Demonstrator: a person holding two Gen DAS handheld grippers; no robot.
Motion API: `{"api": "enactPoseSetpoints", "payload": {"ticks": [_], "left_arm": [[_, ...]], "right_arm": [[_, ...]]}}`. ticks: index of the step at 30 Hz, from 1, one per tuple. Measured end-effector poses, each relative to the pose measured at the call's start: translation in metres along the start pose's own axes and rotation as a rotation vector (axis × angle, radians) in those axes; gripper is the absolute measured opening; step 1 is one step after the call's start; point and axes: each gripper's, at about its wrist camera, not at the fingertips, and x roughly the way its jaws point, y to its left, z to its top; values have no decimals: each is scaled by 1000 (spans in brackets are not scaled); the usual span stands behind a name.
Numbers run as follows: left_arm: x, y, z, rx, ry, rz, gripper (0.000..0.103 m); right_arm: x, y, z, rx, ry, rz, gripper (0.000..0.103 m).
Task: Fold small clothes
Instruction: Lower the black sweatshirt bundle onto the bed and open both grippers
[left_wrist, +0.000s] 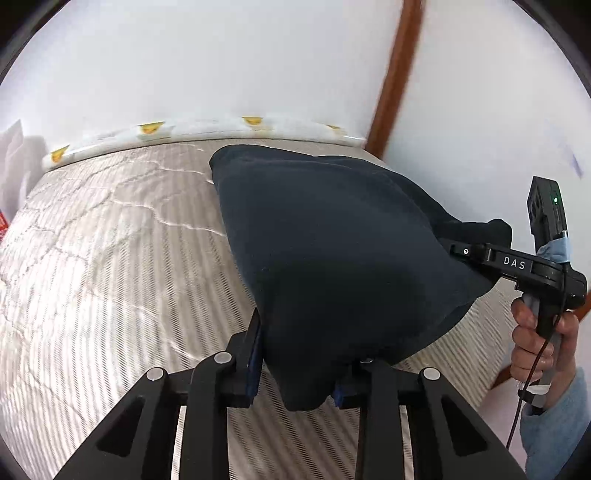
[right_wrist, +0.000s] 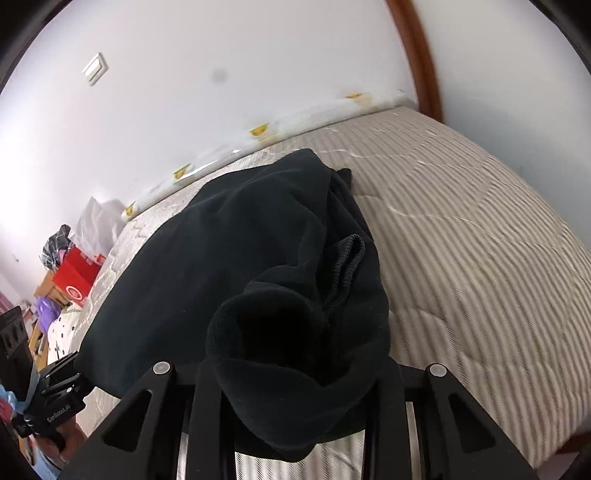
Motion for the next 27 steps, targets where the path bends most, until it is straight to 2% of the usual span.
{"api": "enactPoseSetpoints", "payload": {"ticks": [8,16,21,27], "left_arm": [[1,54,16,-63,3,80,27],[15,88,29,-118,17,126,27],[23,94,24,-113,46,121,27],[23,93,17,-100,55,123,27]], "right_arm": [[58,48,39,-64,44,44,28],[97,89,58,-124,73,68,28],[98,98,53,-175,67,43,29],[80,83,39,-134,61,76,29]]}}
